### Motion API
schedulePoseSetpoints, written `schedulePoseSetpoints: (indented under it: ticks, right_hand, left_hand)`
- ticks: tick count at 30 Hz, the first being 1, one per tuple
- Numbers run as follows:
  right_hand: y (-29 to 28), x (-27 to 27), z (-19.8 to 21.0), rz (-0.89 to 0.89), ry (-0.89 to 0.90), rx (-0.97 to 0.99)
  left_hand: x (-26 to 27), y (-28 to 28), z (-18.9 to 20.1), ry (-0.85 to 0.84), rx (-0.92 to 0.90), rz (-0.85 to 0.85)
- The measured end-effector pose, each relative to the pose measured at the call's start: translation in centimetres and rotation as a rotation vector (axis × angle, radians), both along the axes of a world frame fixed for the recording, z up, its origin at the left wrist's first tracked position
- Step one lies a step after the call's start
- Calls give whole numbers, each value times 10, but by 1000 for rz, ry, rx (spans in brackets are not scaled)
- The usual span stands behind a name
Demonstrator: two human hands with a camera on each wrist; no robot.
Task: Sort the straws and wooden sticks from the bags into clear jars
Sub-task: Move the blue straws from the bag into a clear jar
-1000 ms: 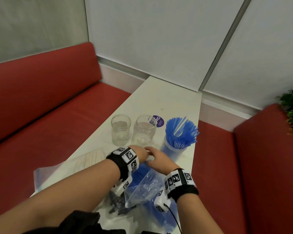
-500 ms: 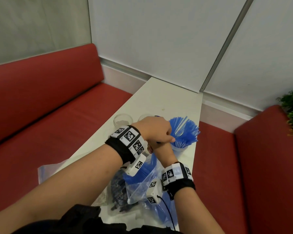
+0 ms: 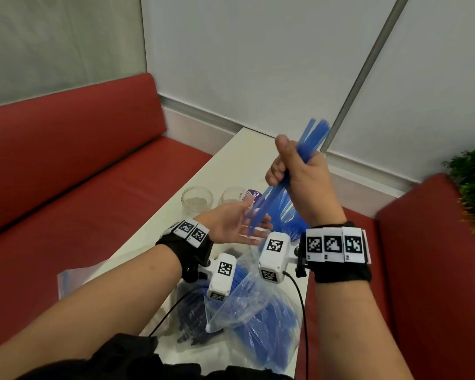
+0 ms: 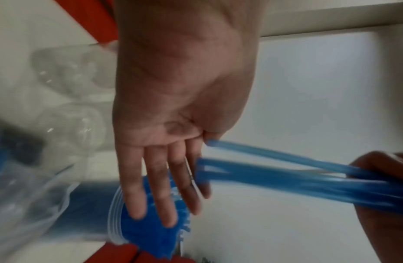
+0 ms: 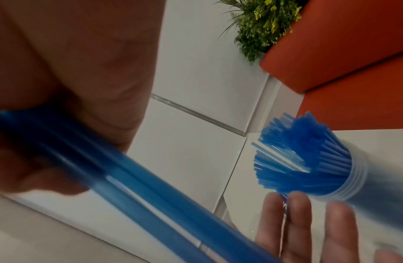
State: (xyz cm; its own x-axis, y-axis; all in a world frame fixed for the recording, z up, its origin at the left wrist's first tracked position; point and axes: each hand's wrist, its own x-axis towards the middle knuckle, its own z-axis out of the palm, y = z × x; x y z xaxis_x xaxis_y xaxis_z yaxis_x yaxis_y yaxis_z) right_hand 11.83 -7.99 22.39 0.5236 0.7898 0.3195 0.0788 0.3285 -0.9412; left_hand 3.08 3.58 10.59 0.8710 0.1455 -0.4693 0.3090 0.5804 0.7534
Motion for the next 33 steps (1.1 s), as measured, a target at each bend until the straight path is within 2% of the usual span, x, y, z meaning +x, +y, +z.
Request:
schedulePoseSetpoints:
  ticks: [3,6,8,10,13,15,17,20,21,23,25,27,29,33]
  right_hand:
    - [4,-5,-1,-89,23,53]
    - [3,-6,-9,-107,15,29]
    - [0,-1,-10,-68,4,-25]
    - [-7,10,-10,-16,-96,-139]
    - [-22,31,-5,41,-347,-400]
    - [-31,41,2,146,-329,-525]
    - [-36,45,6,195,-255,-561]
    - [-39,47,7,57,-205,-506]
    - [-40,49,8,-20,-188,-477]
    - [-39,60,8,-215,-209,-444]
    - [-36,75,2,-431,-287,-458]
    - [-30,89,-13,-558,-341,-511]
    - [-22,98,-35,-565,-342,-603]
    - [-8,101,-89,-484,-304,-791]
  left_hand:
    - [4,-10,0,-62,-178,92]
    - [7,-11,2,-59,-229,192]
    - [4,-8,0,-65,-274,195]
    - [2,-7,-4,-57,-221,186]
    - [2,-5,-11,-16,-89,228]
    - [1,0,-17,24,-32,253]
    - [2,3,-21,53,5,265]
    - [7,4,-24,62,50,334]
    - [9,4,-27,78,106,350]
    - [8,5,-35,136,391,294]
    - [5,4,-45,184,778,140]
    - [1,1,-55,189,1104,-85]
    - [-1,-5,-64,172,1337,-318]
    - [-5,-23,-88,135,1629,-751]
